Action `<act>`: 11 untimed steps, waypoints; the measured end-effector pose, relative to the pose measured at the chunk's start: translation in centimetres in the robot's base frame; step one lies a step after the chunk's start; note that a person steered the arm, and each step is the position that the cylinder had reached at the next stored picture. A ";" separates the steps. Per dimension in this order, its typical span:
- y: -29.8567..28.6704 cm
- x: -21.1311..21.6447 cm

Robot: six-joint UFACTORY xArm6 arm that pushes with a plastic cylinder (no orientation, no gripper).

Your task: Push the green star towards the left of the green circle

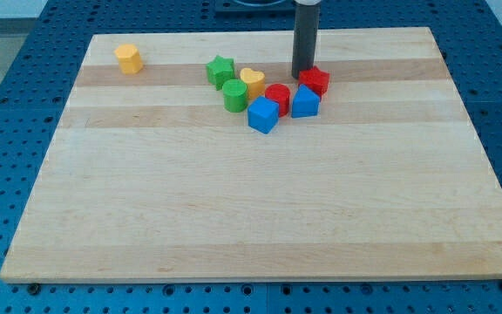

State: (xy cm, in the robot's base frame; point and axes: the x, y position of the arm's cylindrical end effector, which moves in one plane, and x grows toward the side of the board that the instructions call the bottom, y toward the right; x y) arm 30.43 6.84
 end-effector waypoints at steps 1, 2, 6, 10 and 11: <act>2.8 6.7; 2.8 7.8; -5.8 -1.7; -15.5 -1.1; -15.7 -4.4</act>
